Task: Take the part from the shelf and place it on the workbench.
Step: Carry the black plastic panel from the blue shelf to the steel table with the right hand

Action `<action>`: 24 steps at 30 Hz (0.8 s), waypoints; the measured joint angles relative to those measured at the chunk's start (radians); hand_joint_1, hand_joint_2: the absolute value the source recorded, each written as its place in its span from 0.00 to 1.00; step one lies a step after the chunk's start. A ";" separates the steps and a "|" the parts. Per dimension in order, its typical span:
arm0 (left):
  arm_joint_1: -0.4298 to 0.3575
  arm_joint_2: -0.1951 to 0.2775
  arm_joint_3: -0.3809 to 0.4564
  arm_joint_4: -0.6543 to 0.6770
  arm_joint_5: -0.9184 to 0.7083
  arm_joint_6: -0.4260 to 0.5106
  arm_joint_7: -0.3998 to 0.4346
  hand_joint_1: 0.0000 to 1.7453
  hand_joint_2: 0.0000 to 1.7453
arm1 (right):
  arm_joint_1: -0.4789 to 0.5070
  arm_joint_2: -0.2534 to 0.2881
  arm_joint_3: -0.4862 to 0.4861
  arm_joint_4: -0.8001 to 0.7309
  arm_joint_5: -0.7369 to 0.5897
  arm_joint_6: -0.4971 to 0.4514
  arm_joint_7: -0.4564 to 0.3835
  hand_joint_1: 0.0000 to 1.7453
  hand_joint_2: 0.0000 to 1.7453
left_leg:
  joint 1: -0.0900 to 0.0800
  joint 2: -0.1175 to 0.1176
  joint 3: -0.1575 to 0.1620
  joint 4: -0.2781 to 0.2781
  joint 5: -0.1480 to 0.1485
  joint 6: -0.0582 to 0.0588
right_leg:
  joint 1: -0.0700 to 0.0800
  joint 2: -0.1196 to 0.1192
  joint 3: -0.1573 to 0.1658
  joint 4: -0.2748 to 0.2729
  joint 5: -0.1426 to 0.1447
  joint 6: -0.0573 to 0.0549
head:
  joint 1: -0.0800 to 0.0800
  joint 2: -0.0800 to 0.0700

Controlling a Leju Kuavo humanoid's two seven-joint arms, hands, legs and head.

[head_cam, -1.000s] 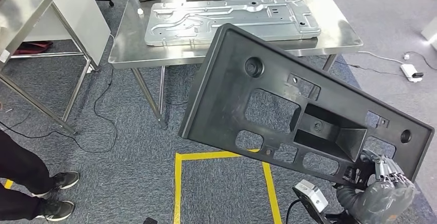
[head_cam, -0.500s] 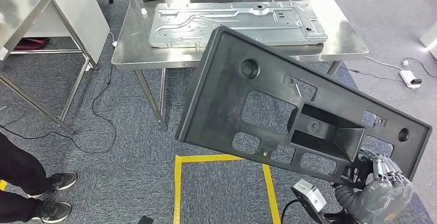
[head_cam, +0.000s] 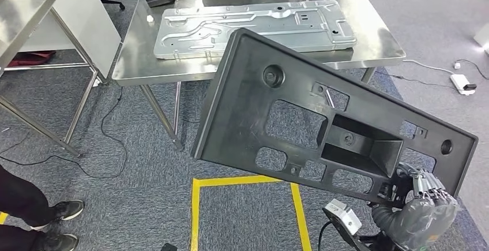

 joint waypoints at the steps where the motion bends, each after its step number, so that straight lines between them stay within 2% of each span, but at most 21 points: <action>1: 0.000 0.000 0.000 0.000 0.000 0.000 0.000 0.00 1.00 | 0.000 0.000 0.000 0.000 0.000 0.000 0.000 0.98 1.00 | -0.004 0.000 0.029 -0.072 0.040 0.011 | 0.001 0.001 0.006 0.000 -0.004 0.001 | 0.000 0.000; 2: -0.001 0.001 0.000 0.000 0.000 0.000 0.000 0.00 1.00 | -0.001 0.000 0.001 0.001 0.000 0.000 0.000 0.98 1.00 | -0.008 0.000 0.055 -0.134 0.066 0.020 | 0.004 0.002 0.010 0.000 -0.009 0.003 | 0.000 0.000; 3: -0.002 0.002 0.000 0.000 0.000 0.000 0.000 0.00 1.00 | -0.002 0.000 0.001 0.001 0.001 0.000 0.000 0.98 1.00 | -0.012 -0.001 0.072 -0.175 0.079 0.028 | 0.004 0.002 0.012 0.000 -0.012 0.007 | 0.000 0.000; 5: -0.003 0.003 0.000 0.000 0.000 0.000 0.000 0.00 1.00 | -0.003 -0.001 0.002 0.004 0.001 0.000 0.000 0.98 1.00 | -0.017 0.000 0.082 -0.197 0.078 0.034 | 0.004 0.002 0.012 -0.002 -0.015 0.018 | 0.000 0.000; 8: -0.003 0.003 0.000 0.000 0.000 0.000 0.000 0.00 1.00 | -0.006 -0.002 0.007 0.008 0.003 0.000 0.000 0.98 1.00 | -0.009 -0.001 0.096 -0.220 0.085 0.038 | 0.004 -0.002 0.009 0.017 -0.030 0.034 | 0.000 0.000; 10: -0.004 0.002 0.000 0.000 0.000 0.000 -0.001 0.00 1.00 | -0.009 -0.004 0.008 0.009 0.003 0.000 0.000 0.98 1.00 | -0.006 0.001 0.105 -0.230 0.085 0.043 | 0.000 -0.003 -0.038 0.110 -0.076 0.044 | 0.001 0.000; 12: -0.004 0.002 0.000 0.000 0.000 0.000 -0.001 0.00 1.00 | -0.009 -0.005 0.008 0.012 0.003 0.000 0.000 0.98 1.00 | -0.005 0.002 0.108 -0.229 0.080 0.047 | -0.004 -0.003 -0.115 0.239 -0.126 0.052 | 0.001 0.000; 13: -0.004 0.002 0.000 0.000 0.000 0.000 0.000 0.00 1.00 | -0.009 -0.005 0.008 0.014 0.003 0.000 0.000 0.98 1.00 | -0.005 0.002 0.110 -0.228 0.077 0.047 | -0.007 -0.003 -0.140 0.276 -0.128 0.054 | 0.001 0.000; 14: -0.003 0.002 0.000 0.000 0.000 -0.001 0.000 0.00 1.00 | -0.009 -0.005 0.008 0.016 0.003 0.000 0.000 0.98 1.00 | -0.004 0.001 0.114 -0.227 0.073 0.046 | -0.010 -0.004 -0.147 0.274 -0.109 0.057 | 0.001 0.000; 15: -0.003 0.002 0.000 0.000 0.000 -0.001 0.000 0.00 1.00 | -0.009 -0.005 0.008 0.016 0.003 0.000 0.000 0.98 1.00 | -0.002 0.000 0.119 -0.225 0.068 0.043 | -0.013 -0.004 -0.133 0.234 -0.072 0.059 | 0.001 0.000; 16: -0.003 0.001 0.000 0.000 0.000 -0.001 0.000 0.00 1.00 | -0.009 -0.005 0.008 0.017 0.003 0.000 0.000 0.98 1.00 | 0.000 -0.001 0.124 -0.220 0.061 0.039 | -0.017 -0.005 -0.104 0.165 -0.028 0.061 | 0.001 0.000; 17: -0.003 0.001 0.000 0.000 0.000 -0.001 0.000 0.00 1.00 | -0.010 -0.005 0.008 0.018 0.003 0.000 0.000 0.98 1.00 | 0.000 -0.002 0.126 -0.215 0.054 0.032 | -0.017 -0.005 -0.074 0.098 0.002 0.062 | 0.002 0.000; 18: -0.004 0.000 0.000 0.000 -0.001 -0.001 0.000 0.00 1.00 | -0.011 -0.005 0.008 0.018 0.003 0.000 0.000 0.98 1.00 | -0.001 -0.003 0.127 -0.208 0.046 0.025 | -0.017 -0.005 -0.052 0.050 0.019 0.059 | 0.001 0.000; 19: -0.004 0.000 0.000 0.000 -0.001 -0.001 0.000 0.00 1.00 | -0.012 -0.005 0.008 0.019 0.003 0.000 -0.001 0.98 1.00 | -0.002 -0.003 0.126 -0.204 0.041 0.019 | -0.015 -0.004 -0.041 0.025 0.022 0.053 | 0.001 0.000; 22: -0.006 0.000 0.000 0.000 -0.001 0.000 0.000 0.00 1.00 | -0.013 -0.005 0.009 0.021 0.003 0.000 -0.001 0.98 1.00 | -0.001 -0.002 0.129 -0.202 0.032 0.003 | -0.011 -0.001 -0.036 0.017 0.015 0.030 | 0.000 0.000; 24: -0.008 0.000 0.000 0.000 -0.001 0.000 0.000 0.00 1.00 | -0.015 -0.005 0.010 0.021 0.003 0.000 -0.001 0.98 1.00 | 0.002 -0.001 0.118 -0.166 0.009 -0.007 | -0.013 -0.002 -0.027 0.011 0.014 0.018 | 0.000 0.000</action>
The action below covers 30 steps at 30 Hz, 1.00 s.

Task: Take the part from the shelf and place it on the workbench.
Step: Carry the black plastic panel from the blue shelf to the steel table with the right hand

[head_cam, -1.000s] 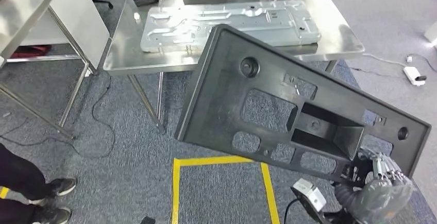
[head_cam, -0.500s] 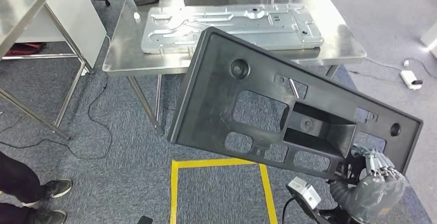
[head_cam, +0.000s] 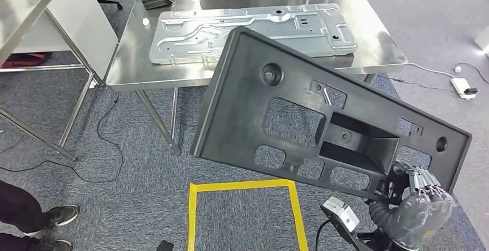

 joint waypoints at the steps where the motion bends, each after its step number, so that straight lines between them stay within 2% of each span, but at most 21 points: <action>1: -0.001 0.000 0.000 0.000 0.000 0.000 0.000 0.00 1.00 | -0.001 0.000 0.001 0.000 0.000 0.000 0.000 0.98 1.00 | 0.001 0.000 -0.023 0.046 -0.022 -0.004 | 0.000 -0.001 0.004 -0.002 -0.001 -0.004 | 0.000 0.000; 3: -0.001 0.000 0.000 0.000 0.000 0.000 0.000 0.00 1.00 | -0.003 0.000 0.003 0.002 0.000 0.000 0.000 0.98 1.00 | 0.002 0.000 -0.094 0.169 -0.065 -0.008 | 0.002 -0.002 0.008 -0.002 -0.006 -0.011 | -0.001 0.000; 4: 0.001 0.000 0.000 0.000 0.000 0.000 0.000 0.00 1.00 | -0.003 0.000 0.004 0.004 0.000 0.000 0.000 0.98 1.00 | 0.002 0.000 -0.124 0.213 -0.070 -0.008 | 0.004 -0.002 0.011 -0.002 -0.008 -0.013 | -0.001 0.000; 5: 0.002 0.000 0.000 0.000 0.000 0.000 0.000 0.00 1.00 | -0.003 0.000 0.005 0.006 0.000 0.000 0.000 0.98 1.00 | 0.002 0.000 -0.139 0.224 -0.057 -0.006 | 0.006 0.000 0.014 -0.002 -0.011 -0.014 | -0.001 0.000; 6: 0.003 0.000 0.000 0.000 -0.001 0.000 0.000 0.00 1.00 | -0.003 0.000 0.006 0.008 0.000 0.000 0.000 0.98 1.00 | 0.001 0.000 -0.136 0.201 -0.027 -0.002 | 0.008 0.001 0.018 -0.002 -0.014 -0.014 | -0.001 0.000; 8: 0.003 0.000 0.000 0.000 -0.001 0.000 0.000 0.00 1.00 | -0.004 0.000 0.008 0.011 0.001 0.000 0.000 0.98 1.00 | -0.003 0.000 -0.095 0.085 0.049 0.013 | 0.010 0.003 0.029 -0.003 -0.021 -0.012 | 0.000 0.000; 9: 0.003 0.000 0.000 0.000 -0.002 0.000 0.000 0.00 1.00 | -0.005 0.000 0.010 0.011 0.001 0.000 0.000 0.98 1.00 | -0.007 0.000 -0.073 0.031 0.071 0.020 | 0.011 0.004 0.032 -0.003 -0.025 -0.008 | 0.000 0.000; 10: 0.001 0.001 0.000 0.000 -0.002 0.000 0.000 0.00 1.00 | -0.006 -0.001 0.012 0.012 0.002 0.000 0.000 0.98 1.00 | -0.010 -0.001 -0.058 -0.005 0.081 0.026 | 0.012 0.004 0.034 -0.005 -0.027 -0.004 | 0.000 0.000; 12: 0.000 0.001 0.000 0.000 -0.002 0.000 0.001 0.00 1.00 | -0.008 -0.001 0.015 0.013 0.004 0.000 0.000 0.98 1.00 | -0.015 -0.001 -0.050 -0.026 0.076 0.031 | 0.011 0.004 0.034 -0.009 -0.028 0.008 | 0.000 0.000; 14: 0.001 0.001 0.000 0.000 -0.002 0.000 0.001 0.00 1.00 | -0.009 -0.002 0.016 0.014 0.005 0.000 0.000 0.98 1.00 | -0.009 -0.001 -0.040 -0.042 0.080 0.037 | 0.011 0.001 0.037 -0.006 -0.033 0.020 | 0.000 0.000; 15: 0.001 0.001 0.000 0.000 -0.003 0.000 0.001 0.00 1.00 | -0.010 -0.003 0.017 0.015 0.006 0.000 0.000 0.98 1.00 | -0.006 -0.001 -0.033 -0.050 0.082 0.041 | 0.011 0.000 0.030 0.012 -0.045 0.024 | 0.000 0.000; 16: 0.000 0.001 0.000 0.000 -0.003 0.000 0.001 0.00 1.00 | -0.012 -0.004 0.018 0.016 0.006 0.000 0.000 0.98 1.00 | -0.003 0.000 -0.027 -0.057 0.083 0.046 | 0.010 -0.001 0.012 0.051 -0.066 0.028 | 0.000 0.000; 18: -0.002 0.000 0.000 0.000 -0.004 -0.001 0.001 0.00 1.00 | -0.015 -0.006 0.020 0.021 0.007 0.000 0.000 0.98 1.00 | -0.005 0.001 -0.022 -0.058 0.078 0.052 | 0.009 -0.001 -0.058 0.175 -0.118 0.032 | 0.001 0.000; 19: -0.003 0.000 0.000 0.000 -0.004 -0.001 0.001 0.00 1.00 | -0.015 -0.006 0.021 0.024 0.007 0.000 0.000 0.98 1.00 | -0.005 0.001 -0.020 -0.056 0.075 0.053 | 0.009 -0.001 -0.092 0.230 -0.132 0.035 | 0.001 0.000; 20: -0.002 0.000 0.000 0.000 -0.004 -0.001 0.001 0.00 1.00 | -0.015 -0.006 0.021 0.027 0.007 0.000 0.000 0.98 1.00 | -0.006 0.001 -0.018 -0.054 0.071 0.053 | 0.008 -0.002 -0.112 0.255 -0.126 0.036 | 0.001 0.000; 21: -0.001 0.000 0.000 0.000 -0.004 -0.002 0.001 0.00 1.00 | -0.015 -0.006 0.022 0.029 0.008 0.000 0.000 0.98 1.00 | -0.005 0.001 -0.015 -0.051 0.066 0.052 | 0.007 -0.002 -0.112 0.239 -0.099 0.037 | 0.001 0.000; 23: -0.001 -0.001 0.000 0.000 -0.004 -0.002 0.002 0.00 1.00 | -0.016 -0.006 0.027 0.032 0.009 0.000 0.000 0.98 1.00 | -0.005 -0.001 -0.007 -0.042 0.053 0.048 | 0.005 -0.003 -0.066 0.124 -0.023 0.035 | 0.001 0.000; 24: -0.001 -0.001 0.000 0.000 -0.004 -0.003 0.002 0.00 1.00 | -0.017 -0.007 0.030 0.033 0.009 0.000 0.000 0.98 1.00 | -0.007 -0.002 -0.005 -0.035 0.046 0.043 | 0.007 -0.003 -0.041 0.066 0.001 0.032 | 0.001 0.000; 25: -0.002 -0.002 0.000 0.000 -0.004 -0.003 0.002 0.00 1.00 | -0.018 -0.007 0.033 0.034 0.010 0.000 0.000 0.98 1.00 | -0.008 -0.002 -0.005 -0.032 0.041 0.037 | 0.008 -0.003 -0.025 0.029 0.012 0.027 | 0.000 0.000; 26: -0.002 -0.002 0.000 0.000 -0.005 -0.003 0.002 0.00 1.00 | -0.018 -0.007 0.035 0.035 0.011 0.000 -0.001 0.98 1.00 | -0.010 -0.002 -0.006 -0.030 0.038 0.032 | 0.009 -0.002 -0.019 0.014 0.009 0.022 | 0.000 0.000; 30: -0.004 -0.002 0.000 0.000 -0.005 -0.002 0.002 0.00 1.00 | -0.019 -0.007 0.043 0.037 0.012 0.000 0.000 0.98 1.00 | -0.008 -0.001 -0.004 -0.017 0.022 0.010 | 0.008 0.001 -0.009 0.000 0.007 -0.002 | 0.000 0.000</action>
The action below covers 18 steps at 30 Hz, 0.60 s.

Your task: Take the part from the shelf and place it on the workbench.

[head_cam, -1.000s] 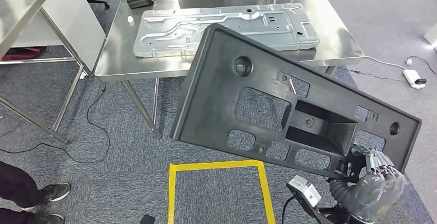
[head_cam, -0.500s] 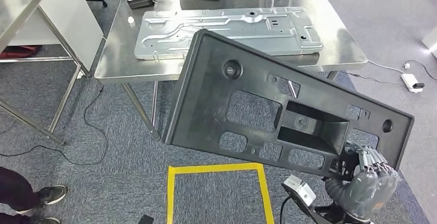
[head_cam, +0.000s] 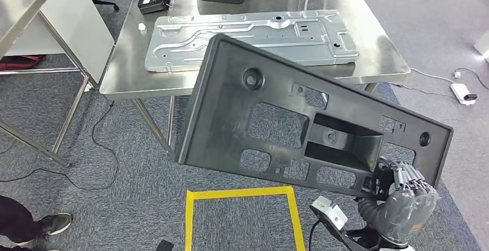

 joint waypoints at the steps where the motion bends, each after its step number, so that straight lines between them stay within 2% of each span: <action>1: 0.000 0.000 0.000 0.000 0.000 0.000 0.000 0.00 1.00 | 0.000 0.000 0.002 0.000 0.000 0.000 0.000 0.98 1.00 | 0.001 0.000 -0.010 0.025 -0.015 -0.006 | -0.002 -0.001 0.006 -0.005 -0.001 -0.006 | 0.000 0.000; 2: 0.000 0.000 0.000 0.000 -0.001 0.001 0.000 0.00 1.00 | -0.001 0.000 0.005 0.000 0.000 0.000 0.000 0.98 1.00 | 0.003 0.000 -0.033 0.071 -0.038 -0.010 | -0.003 -0.002 0.011 -0.007 -0.002 -0.010 | 0.000 0.000; 4: 0.001 0.000 0.000 0.000 -0.003 0.001 0.000 0.00 1.00 | -0.001 0.000 0.012 0.002 0.001 0.000 0.000 0.98 1.00 | 0.006 0.000 -0.106 0.202 -0.089 -0.016 | -0.001 -0.003 0.016 -0.008 -0.007 -0.016 | -0.001 0.000; 5: 0.003 0.000 0.000 0.000 -0.004 0.001 0.000 0.00 1.00 | -0.001 0.000 0.013 0.003 0.001 0.000 0.000 0.98 1.00 | 0.007 0.000 -0.139 0.252 -0.099 -0.018 | 0.000 -0.003 0.019 -0.008 -0.011 -0.017 | -0.001 0.000; 6: 0.005 0.000 0.000 0.000 -0.005 0.001 0.000 0.00 1.00 | -0.001 0.000 0.014 0.005 0.001 0.000 0.000 0.98 1.00 | 0.008 0.000 -0.155 0.268 -0.089 -0.018 | 0.000 -0.001 0.023 -0.008 -0.014 -0.017 | -0.001 0.000; 7: 0.006 0.000 0.000 0.000 -0.005 0.001 0.000 0.00 1.00 | -0.001 0.000 0.016 0.006 0.001 0.000 0.000 0.98 1.00 | 0.008 0.000 -0.149 0.241 -0.059 -0.017 | 0.000 0.000 0.028 -0.008 -0.018 -0.016 | -0.001 0.000; 9: 0.007 0.000 0.000 0.000 -0.005 0.001 0.000 0.00 1.00 | -0.001 0.000 0.018 0.008 0.001 0.000 0.000 0.98 1.00 | 0.007 0.000 -0.094 0.109 0.021 -0.008 | 0.000 0.003 0.042 -0.008 -0.027 -0.011 | -0.001 0.000; 10: 0.006 0.000 0.000 0.000 -0.005 0.001 0.000 0.00 1.00 | -0.001 0.000 0.019 0.008 0.001 0.000 0.000 0.98 1.00 | 0.005 0.000 -0.067 0.048 0.046 -0.003 | 0.001 0.003 0.046 -0.008 -0.032 -0.006 | -0.001 0.000; 11: 0.005 0.000 0.000 0.000 -0.005 0.001 0.000 0.00 1.00 | -0.002 0.000 0.020 0.008 0.001 0.000 0.000 0.98 1.00 | 0.002 0.000 -0.049 0.008 0.056 0.002 | 0.001 0.004 0.048 -0.008 -0.035 -0.001 | -0.001 0.000; 12: 0.005 0.000 0.000 0.000 -0.006 0.001 0.000 0.00 1.00 | -0.002 0.000 0.021 0.008 0.001 0.000 0.000 0.98 1.00 | -0.001 -0.001 -0.043 -0.006 0.053 0.006 | 0.001 0.004 0.048 -0.010 -0.037 0.005 | 0.000 0.000; 13: 0.005 0.000 0.000 0.000 -0.006 0.001 0.000 0.00 1.00 | -0.002 0.000 0.022 0.008 0.002 0.000 0.000 0.98 1.00 | -0.004 -0.001 -0.042 -0.010 0.050 0.010 | 0.001 0.004 0.049 -0.012 -0.038 0.011 | -0.001 0.000; 15: 0.007 0.000 0.000 0.000 -0.006 0.000 0.000 0.00 1.00 | -0.002 -0.001 0.023 0.008 0.006 0.000 0.000 0.98 1.00 | 0.001 -0.002 -0.033 -0.023 0.051 0.021 | 0.002 0.002 0.051 -0.010 -0.045 0.023 | 0.000 0.000; 16: 0.007 0.000 0.000 0.000 -0.006 -0.001 0.000 0.00 1.00 | -0.003 -0.002 0.024 0.009 0.009 0.000 0.000 0.98 1.00 | 0.004 -0.001 -0.025 -0.031 0.052 0.027 | 0.002 0.001 0.045 0.007 -0.054 0.028 | 0.000 0.000; 18: 0.006 -0.001 0.000 0.000 -0.007 -0.003 0.000 0.00 1.00 | -0.005 -0.004 0.025 0.010 0.016 0.000 0.000 0.98 1.00 | 0.005 0.000 -0.010 -0.041 0.049 0.038 | 0.001 -0.001 -0.007 0.108 -0.097 0.034 | 0.001 0.000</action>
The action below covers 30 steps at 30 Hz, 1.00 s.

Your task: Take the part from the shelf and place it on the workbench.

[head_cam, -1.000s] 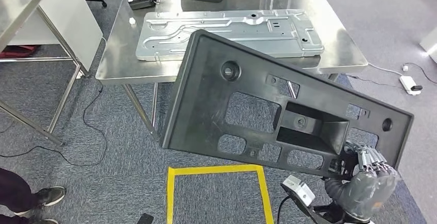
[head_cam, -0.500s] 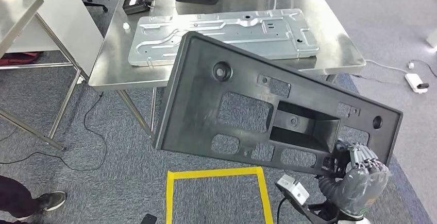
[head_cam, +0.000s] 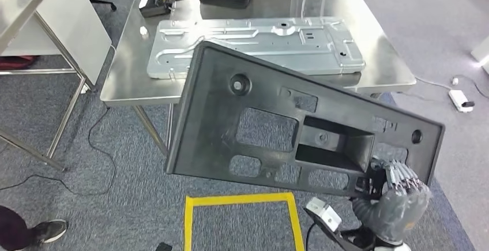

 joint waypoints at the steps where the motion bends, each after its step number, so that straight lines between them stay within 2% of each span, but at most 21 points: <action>1: -0.001 0.000 0.000 0.000 -0.001 -0.001 0.000 0.00 1.00 | -0.001 -0.001 0.001 0.002 0.003 0.000 0.000 0.98 1.00 | -0.001 0.001 0.005 0.000 -0.005 0.004 | -0.001 0.000 -0.042 0.070 -0.025 0.002 | 0.000 0.000; 2: -0.001 0.000 0.000 0.000 -0.001 -0.001 0.000 0.00 1.00 | -0.001 -0.001 0.001 0.004 0.005 0.000 0.000 0.98 1.00 | -0.002 0.001 0.010 0.001 -0.010 0.006 | -0.001 0.000 -0.081 0.131 -0.040 0.004 | 0.000 0.000; 3: 0.000 0.000 0.000 0.000 -0.001 -0.001 0.000 0.00 1.00 | -0.001 -0.002 0.001 0.007 0.007 0.000 0.000 0.98 1.00 | -0.002 0.000 0.017 0.001 -0.016 0.007 | -0.001 0.000 -0.107 0.159 -0.034 0.004 | 0.000 0.000; 4: 0.001 0.000 0.000 0.000 -0.002 -0.001 0.001 0.00 1.00 | -0.001 -0.002 0.001 0.009 0.007 0.000 0.000 0.98 1.00 | -0.003 0.000 0.025 0.002 -0.023 0.006 | -0.001 0.000 -0.113 0.149 -0.007 0.004 | 0.000 0.000; 6: 0.001 0.000 0.000 0.000 -0.002 -0.001 0.002 0.00 1.00 | -0.004 -0.002 0.001 0.012 0.009 0.000 0.000 0.98 1.00 | -0.003 -0.002 0.047 0.006 -0.041 0.002 | 0.000 -0.001 -0.071 0.028 0.083 -0.001 | 0.000 0.000; 7: 0.001 0.000 0.000 0.000 -0.003 -0.001 0.003 0.00 1.00 | -0.006 -0.003 0.002 0.013 0.009 0.000 0.000 0.98 1.00 | -0.004 -0.003 0.054 0.009 -0.051 -0.003 | 0.003 -0.002 -0.044 -0.034 0.113 -0.005 | 0.000 0.000; 8: 0.001 -0.001 0.000 0.000 -0.004 -0.001 0.003 0.00 1.00 | -0.009 -0.003 0.002 0.014 0.010 0.000 0.000 0.98 1.00 | -0.006 -0.003 0.059 0.010 -0.059 -0.008 | 0.004 -0.002 -0.023 -0.078 0.127 -0.011 | 0.000 0.000; 10: -0.002 -0.001 0.000 0.000 -0.006 -0.001 0.005 0.00 1.00 | -0.013 -0.003 0.004 0.016 0.011 0.000 0.000 0.98 1.00 | -0.007 -0.002 0.060 0.009 -0.067 -0.018 | 0.009 0.000 -0.009 -0.101 0.120 -0.022 | 0.000 0.000; 13: -0.007 -0.001 0.000 0.000 -0.008 -0.001 0.006 0.00 1.00 | -0.018 -0.003 0.005 0.016 0.011 0.000 0.000 0.98 1.00 | -0.007 -0.001 0.065 0.018 -0.080 -0.032 | 0.003 0.002 0.004 -0.117 0.114 -0.037 | -0.001 0.000; 14: -0.008 -0.001 0.000 0.000 -0.008 -0.001 0.006 0.00 1.00 | -0.020 -0.003 0.005 0.016 0.011 0.000 0.001 0.98 1.00 | -0.007 -0.001 0.052 0.049 -0.095 -0.038 | 0.000 0.001 0.012 -0.124 0.112 -0.043 | -0.002 0.000; 15: -0.008 -0.001 0.000 0.000 -0.008 -0.001 0.006 0.00 1.00 | -0.022 -0.003 0.006 0.016 0.011 0.000 0.000 0.98 1.00 | -0.004 -0.001 0.023 0.103 -0.117 -0.044 | -0.002 -0.001 0.020 -0.128 0.109 -0.048 | -0.003 0.000; 17: -0.007 -0.001 0.000 0.000 -0.008 -0.001 0.006 0.00 1.00 | -0.024 -0.003 0.007 0.018 0.011 0.000 0.000 0.98 1.00 | 0.002 -0.001 -0.066 0.246 -0.160 -0.053 | -0.002 -0.003 0.031 -0.130 0.100 -0.053 | -0.004 0.000; 18: -0.005 -0.001 0.000 0.000 -0.008 -0.001 0.007 0.00 1.00 | -0.025 -0.003 0.007 0.019 0.011 0.000 0.000 0.98 1.00 | 0.004 0.000 -0.104 0.295 -0.162 -0.057 | -0.002 -0.002 0.036 -0.130 0.094 -0.053 | -0.004 0.000; 19: -0.003 -0.001 0.000 0.000 -0.008 -0.001 0.007 0.00 1.00 | -0.025 -0.004 0.007 0.020 0.011 0.000 0.000 0.98 1.00 | 0.007 0.000 -0.124 0.308 -0.144 -0.059 | -0.003 -0.001 0.044 -0.129 0.088 -0.052 | -0.004 0.000; 20: -0.002 -0.001 0.000 0.000 -0.008 -0.001 0.007 0.00 1.00 | -0.025 -0.004 0.007 0.022 0.011 0.000 0.000 0.98 1.00 | 0.008 0.000 -0.124 0.278 -0.104 -0.060 | -0.003 0.001 0.053 -0.129 0.081 -0.050 | -0.004 0.000; 22: -0.001 0.000 0.000 0.000 -0.008 -0.001 0.007 0.00 1.00 | -0.025 -0.004 0.007 0.023 0.010 0.000 0.000 0.98 1.00 | 0.011 0.000 -0.088 0.154 -0.007 -0.059 | -0.005 0.003 0.072 -0.129 0.067 -0.044 | -0.004 0.000; 23: -0.001 0.000 0.000 0.000 -0.008 -0.001 0.007 0.00 1.00 | -0.025 -0.004 0.007 0.023 0.009 0.000 0.000 0.98 1.00 | 0.011 0.000 -0.071 0.105 0.025 -0.059 | -0.006 0.003 0.077 -0.129 0.063 -0.041 | -0.004 0.000; 24: -0.001 0.000 0.000 0.000 -0.008 -0.001 0.007 0.00 1.00 | -0.025 -0.004 0.007 0.023 0.009 0.000 0.000 0.98 1.00 | 0.012 0.000 -0.061 0.079 0.041 -0.058 | -0.006 0.003 0.080 -0.129 0.060 -0.040 | -0.004 0.000; 26: 0.000 0.000 0.000 0.000 -0.008 -0.001 0.007 0.00 1.00 | -0.025 -0.004 0.007 0.023 0.008 0.000 0.000 0.98 1.00 | 0.012 0.001 -0.059 0.068 0.044 -0.057 | -0.006 0.003 0.078 -0.129 0.059 -0.039 | -0.004 0.000; 28: 0.001 0.000 0.000 0.000 -0.008 -0.001 0.007 0.00 1.00 | -0.026 -0.004 0.007 0.023 0.007 0.000 0.000 0.98 1.00 | 0.008 0.000 -0.049 0.051 0.032 -0.053 | -0.003 0.004 0.077 -0.128 0.055 -0.033 | -0.004 0.000; 30: 0.000 0.000 0.000 0.000 -0.008 -0.001 0.007 0.00 1.00 | -0.028 -0.004 0.008 0.024 0.005 0.000 0.000 0.98 1.00 | 0.005 -0.001 -0.034 0.029 0.014 -0.034 | -0.001 0.003 0.078 -0.123 0.044 -0.016 | -0.004 0.000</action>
